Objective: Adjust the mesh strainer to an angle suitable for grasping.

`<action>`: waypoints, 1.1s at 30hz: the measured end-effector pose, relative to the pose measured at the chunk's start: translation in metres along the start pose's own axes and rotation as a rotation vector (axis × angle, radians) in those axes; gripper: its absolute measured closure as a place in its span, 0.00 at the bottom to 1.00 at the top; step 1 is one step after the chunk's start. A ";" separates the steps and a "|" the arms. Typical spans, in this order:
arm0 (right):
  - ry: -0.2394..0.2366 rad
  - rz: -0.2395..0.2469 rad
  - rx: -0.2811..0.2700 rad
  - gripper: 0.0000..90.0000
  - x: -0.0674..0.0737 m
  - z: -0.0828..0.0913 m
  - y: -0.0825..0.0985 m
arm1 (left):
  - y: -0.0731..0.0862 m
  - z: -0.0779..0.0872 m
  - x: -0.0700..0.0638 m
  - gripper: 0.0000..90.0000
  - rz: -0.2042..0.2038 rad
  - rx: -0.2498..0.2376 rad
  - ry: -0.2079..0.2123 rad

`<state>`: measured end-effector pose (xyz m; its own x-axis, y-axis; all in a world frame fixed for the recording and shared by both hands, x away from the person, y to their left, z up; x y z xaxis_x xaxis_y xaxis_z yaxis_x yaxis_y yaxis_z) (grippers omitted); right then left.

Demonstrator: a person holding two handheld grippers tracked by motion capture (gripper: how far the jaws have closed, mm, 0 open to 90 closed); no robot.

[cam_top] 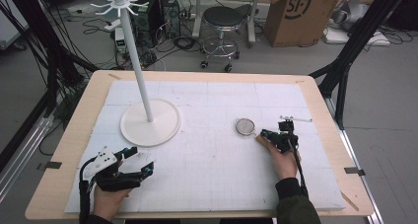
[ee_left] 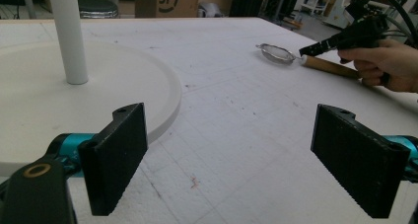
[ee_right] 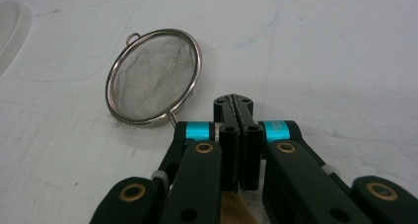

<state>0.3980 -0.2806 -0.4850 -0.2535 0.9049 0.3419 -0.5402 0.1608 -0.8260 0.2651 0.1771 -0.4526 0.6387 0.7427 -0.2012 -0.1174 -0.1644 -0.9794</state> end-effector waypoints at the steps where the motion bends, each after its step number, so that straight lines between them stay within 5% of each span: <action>1: -0.010 -0.006 0.007 1.00 0.003 -0.001 0.001 | 0.000 0.000 0.000 0.16 -0.002 0.001 0.004; 10: -0.021 -0.010 0.044 1.00 0.018 -0.003 0.007 | 0.000 0.000 -0.001 0.16 -0.006 0.006 0.002; 17: -0.009 0.059 0.094 1.00 0.031 -0.009 0.002 | 0.000 0.000 -0.001 0.16 -0.003 0.003 0.000; 33: -0.091 0.057 0.158 1.00 0.063 -0.019 0.007 | -0.001 0.001 -0.001 0.16 -0.007 0.001 0.003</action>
<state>0.3933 -0.2151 -0.4772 -0.3552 0.8702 0.3414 -0.6402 0.0397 -0.7672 0.2641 0.1774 -0.4512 0.6417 0.7420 -0.1942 -0.1137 -0.1584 -0.9808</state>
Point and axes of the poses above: each handheld gripper's, and its own axes: z roughly backward along the jaws, y roughly out of its underside, x roughly to its left, the point moved 5 cm from there along -z, roughly forward along the jaws, and after that the axes turned 15 degrees about -x, right-handed, at the moved point
